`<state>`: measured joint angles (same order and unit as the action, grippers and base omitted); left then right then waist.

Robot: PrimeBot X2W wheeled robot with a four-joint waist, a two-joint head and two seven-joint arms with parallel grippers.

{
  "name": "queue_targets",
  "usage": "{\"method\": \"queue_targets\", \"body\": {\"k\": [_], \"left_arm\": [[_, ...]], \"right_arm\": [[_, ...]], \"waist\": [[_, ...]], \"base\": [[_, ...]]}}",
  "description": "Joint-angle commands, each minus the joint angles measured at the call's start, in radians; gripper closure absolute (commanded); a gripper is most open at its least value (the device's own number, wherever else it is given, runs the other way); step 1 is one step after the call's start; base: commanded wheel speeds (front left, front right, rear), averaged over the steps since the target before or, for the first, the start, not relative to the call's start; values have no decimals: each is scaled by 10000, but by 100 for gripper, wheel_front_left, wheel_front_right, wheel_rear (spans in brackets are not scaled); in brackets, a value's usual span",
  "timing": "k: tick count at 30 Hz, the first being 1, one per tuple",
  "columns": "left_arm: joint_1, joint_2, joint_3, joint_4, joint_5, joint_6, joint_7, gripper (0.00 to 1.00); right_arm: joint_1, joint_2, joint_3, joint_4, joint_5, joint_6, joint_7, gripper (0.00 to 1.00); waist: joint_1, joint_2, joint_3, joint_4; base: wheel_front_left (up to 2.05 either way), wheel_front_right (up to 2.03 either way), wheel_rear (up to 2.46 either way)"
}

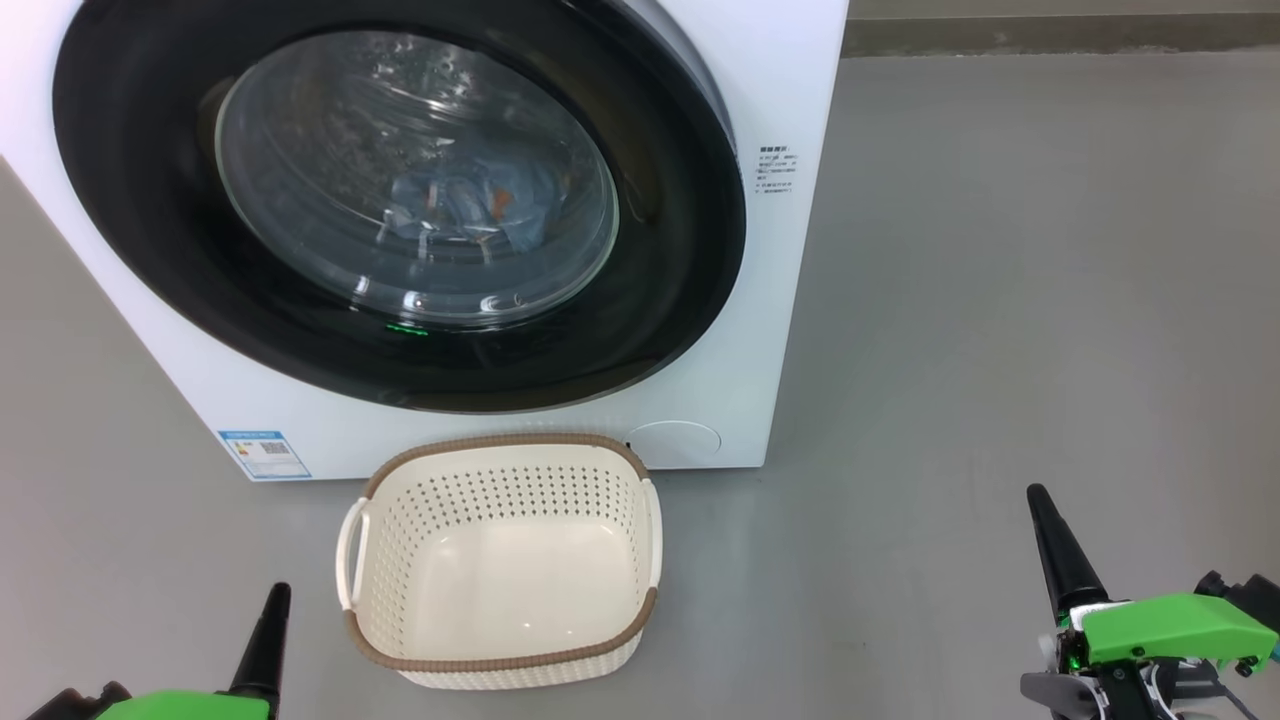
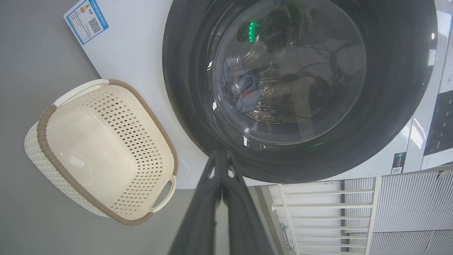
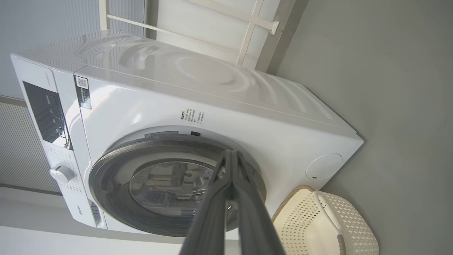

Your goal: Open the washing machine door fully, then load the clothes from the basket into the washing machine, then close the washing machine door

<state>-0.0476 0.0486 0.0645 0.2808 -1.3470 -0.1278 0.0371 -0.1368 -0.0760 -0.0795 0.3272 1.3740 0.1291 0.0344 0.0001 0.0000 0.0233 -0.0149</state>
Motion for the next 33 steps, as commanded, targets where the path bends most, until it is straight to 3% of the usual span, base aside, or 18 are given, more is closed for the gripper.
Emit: {"method": "queue_targets", "body": {"k": [1,23,33], "left_arm": [[-463,119,308,-299,-241,-23,81,100],[-604,18,501,-351,-2563,-29,757,100],[-606,16,502,-352,-2609,-29,769,100]], "right_arm": [[48,1,100,-348,228,13,95,100],[284,247,-336,-816,2305,16,776,100],[288,252,-346,-825,2343,16,790,100]], "waist": [[-1,0,-11,9],[-1,0,-199,146],[-1,0,-202,149]], "base": [[0,0,0],[0,0,0],[0,0,0]]}}
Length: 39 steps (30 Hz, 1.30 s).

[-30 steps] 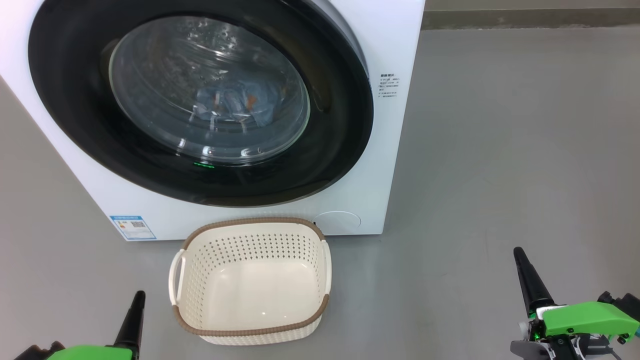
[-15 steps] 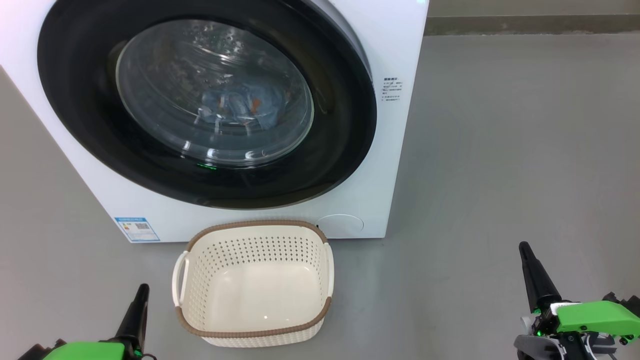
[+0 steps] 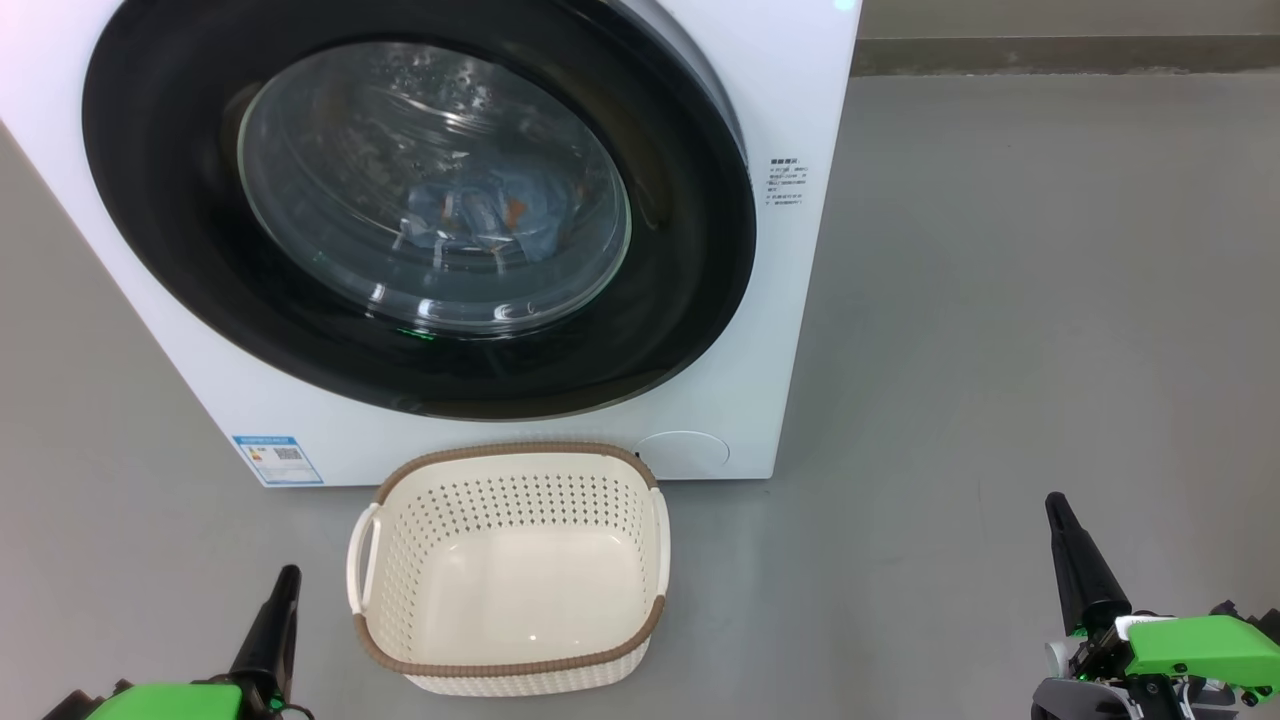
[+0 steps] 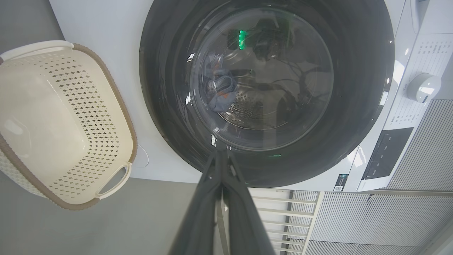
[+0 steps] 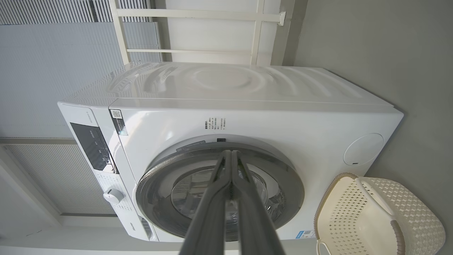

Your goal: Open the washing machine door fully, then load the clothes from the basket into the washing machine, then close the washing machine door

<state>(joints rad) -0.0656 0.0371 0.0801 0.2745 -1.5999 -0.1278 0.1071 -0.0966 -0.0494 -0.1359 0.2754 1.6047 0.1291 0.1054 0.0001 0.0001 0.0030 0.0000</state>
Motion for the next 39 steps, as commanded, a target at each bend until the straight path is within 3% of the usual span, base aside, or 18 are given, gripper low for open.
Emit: {"method": "queue_targets", "body": {"k": [1,39], "left_arm": [[-426,131,347,-289,-79,-29,69,100],[-425,131,342,-291,-84,-29,65,100]], "right_arm": [[-113,-14,217,-307,36,16,81,100],[-114,-11,213,-307,33,16,84,100]], "waist": [[0,-1,0,0],[0,-1,1,0]], "base": [[0,0,0],[0,0,0]]}}
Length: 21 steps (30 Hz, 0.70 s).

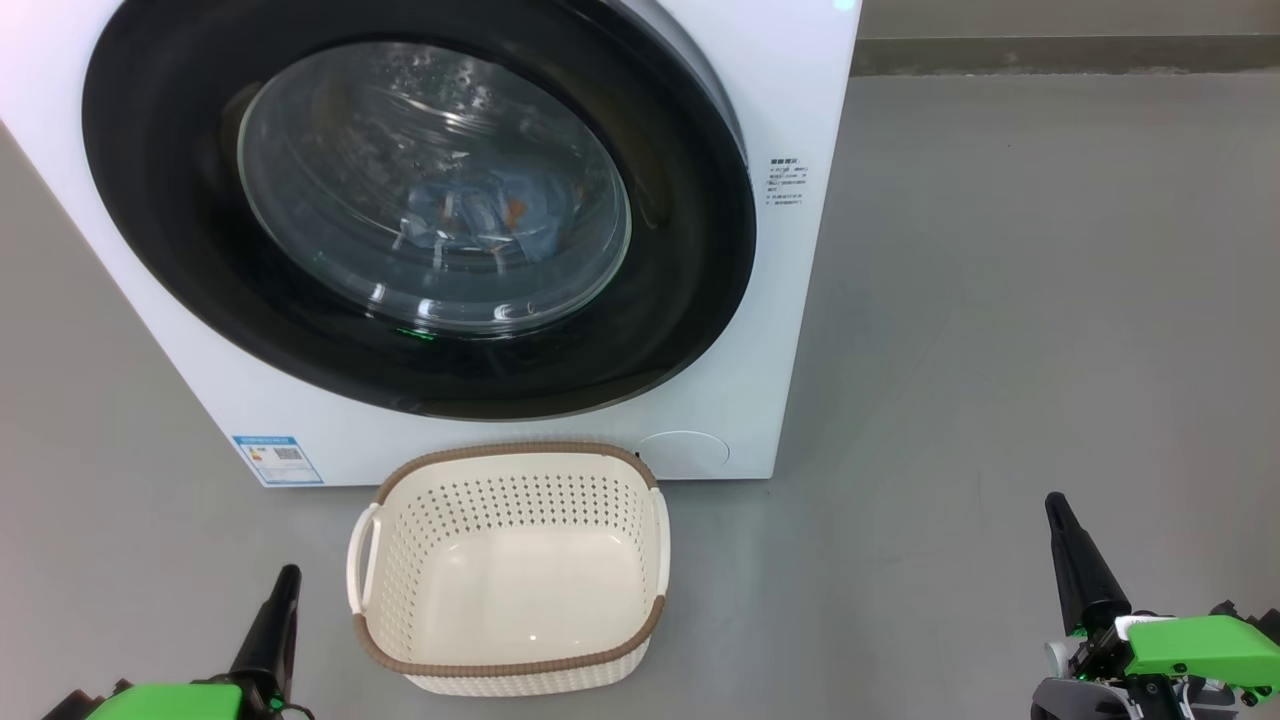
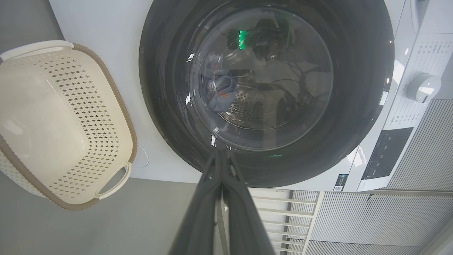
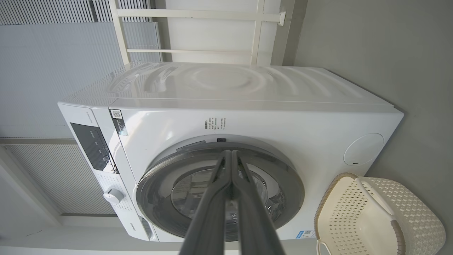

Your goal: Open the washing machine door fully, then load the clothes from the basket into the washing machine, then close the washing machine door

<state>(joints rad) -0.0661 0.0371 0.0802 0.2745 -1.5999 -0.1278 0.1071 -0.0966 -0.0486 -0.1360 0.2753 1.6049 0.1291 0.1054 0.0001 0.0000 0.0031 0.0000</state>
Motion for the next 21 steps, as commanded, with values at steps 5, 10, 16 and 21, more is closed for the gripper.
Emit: {"method": "queue_targets", "body": {"k": [5,10,16,21], "left_arm": [[-420,131,339,-291,-84,-29,64,100],[-420,131,339,-292,-84,-29,64,100],[-420,131,339,-292,-85,-29,64,100],[-420,131,338,-292,-85,-29,64,100]], "right_arm": [[-114,-19,215,-305,31,16,85,100],[-114,-19,215,-305,31,16,85,100],[-114,-18,214,-305,30,16,85,100],[-114,-18,214,-305,30,16,85,100]], "waist": [[-1,0,0,0],[-1,0,0,0],[-1,0,0,0],[-1,0,0,0]], "base": [[0,0,0],[0,0,0],[0,0,0],[0,0,0]]}}
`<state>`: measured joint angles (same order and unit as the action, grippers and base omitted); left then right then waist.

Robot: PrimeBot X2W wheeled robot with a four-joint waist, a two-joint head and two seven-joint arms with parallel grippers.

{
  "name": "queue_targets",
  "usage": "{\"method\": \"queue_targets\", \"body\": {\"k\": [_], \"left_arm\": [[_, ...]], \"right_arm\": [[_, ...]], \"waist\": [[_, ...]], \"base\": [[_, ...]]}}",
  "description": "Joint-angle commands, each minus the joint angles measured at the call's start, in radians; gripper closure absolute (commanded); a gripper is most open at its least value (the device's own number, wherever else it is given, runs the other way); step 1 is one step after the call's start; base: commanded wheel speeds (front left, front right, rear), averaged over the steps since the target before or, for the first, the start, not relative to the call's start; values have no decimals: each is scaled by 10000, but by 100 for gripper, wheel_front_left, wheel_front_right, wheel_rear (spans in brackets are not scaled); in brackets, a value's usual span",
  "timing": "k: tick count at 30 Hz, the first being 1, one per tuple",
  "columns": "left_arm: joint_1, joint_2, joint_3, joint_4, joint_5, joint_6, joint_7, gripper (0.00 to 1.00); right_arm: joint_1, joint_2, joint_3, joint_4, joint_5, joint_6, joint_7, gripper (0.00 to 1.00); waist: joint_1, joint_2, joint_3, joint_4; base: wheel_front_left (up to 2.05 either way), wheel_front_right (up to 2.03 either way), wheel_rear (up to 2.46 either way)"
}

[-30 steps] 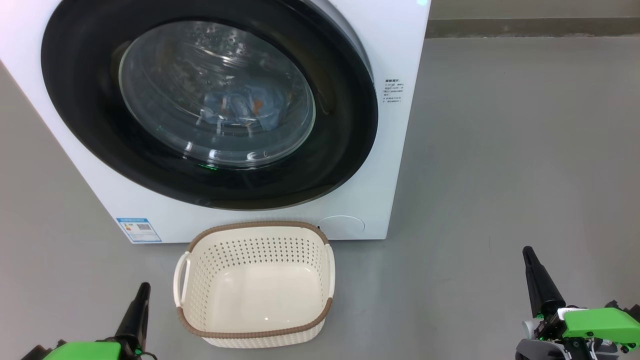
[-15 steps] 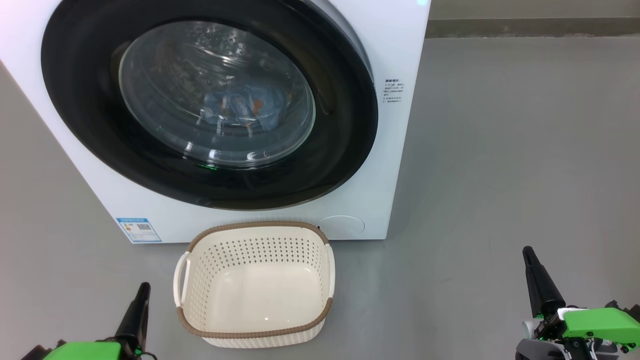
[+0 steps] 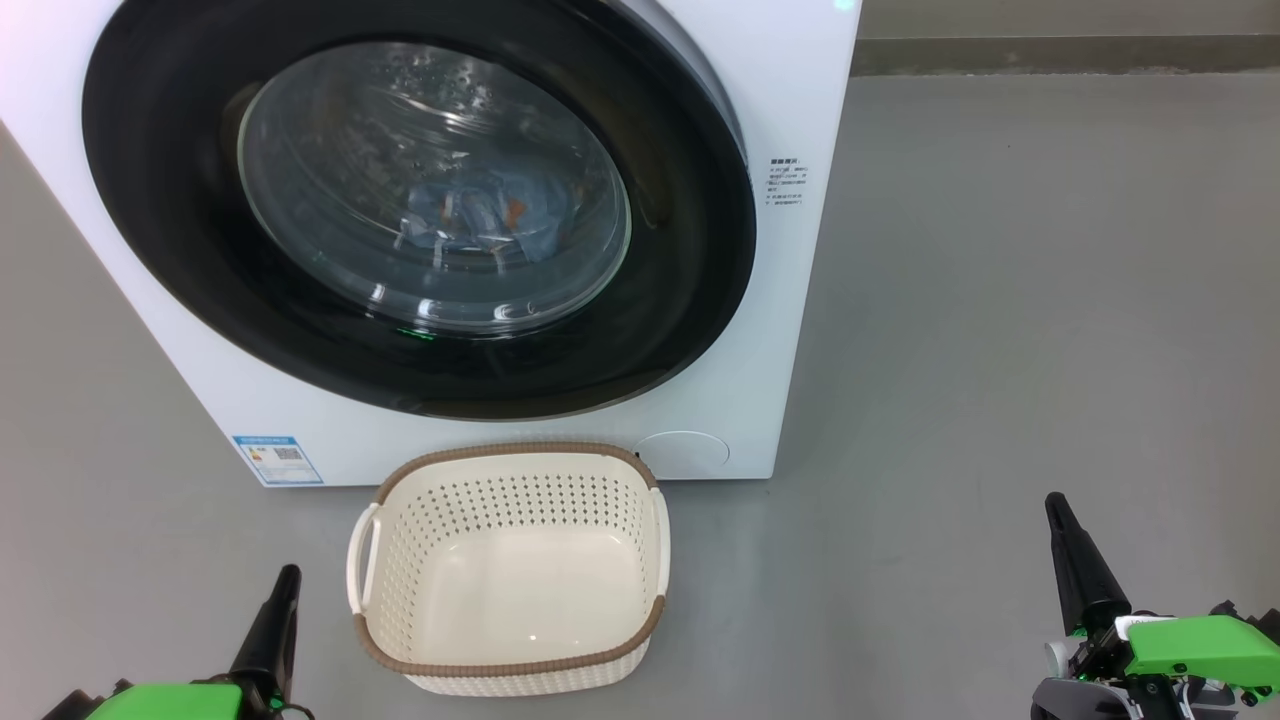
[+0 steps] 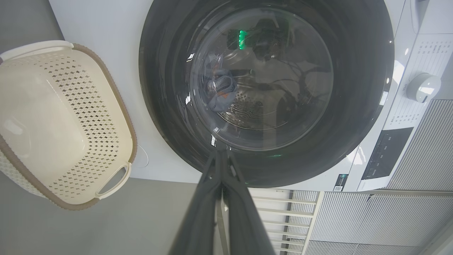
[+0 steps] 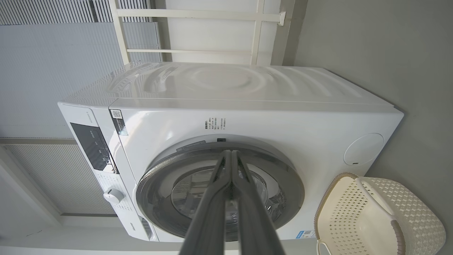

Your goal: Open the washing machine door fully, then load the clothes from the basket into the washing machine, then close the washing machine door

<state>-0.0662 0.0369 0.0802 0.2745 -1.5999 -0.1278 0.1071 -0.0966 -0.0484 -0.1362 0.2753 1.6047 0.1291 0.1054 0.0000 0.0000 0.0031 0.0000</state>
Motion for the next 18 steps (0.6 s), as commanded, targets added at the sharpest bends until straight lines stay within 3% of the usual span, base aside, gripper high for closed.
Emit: {"method": "queue_targets", "body": {"k": [1,18], "left_arm": [[-419,133,338,-292,-85,-29,64,100],[-419,133,337,-293,-86,-29,63,100]], "right_arm": [[-114,-20,216,-305,32,16,85,100],[-114,-20,215,-305,31,16,86,100]], "waist": [[0,0,0,0],[0,0,0,0]], "base": [[0,0,0],[0,0,0]]}}
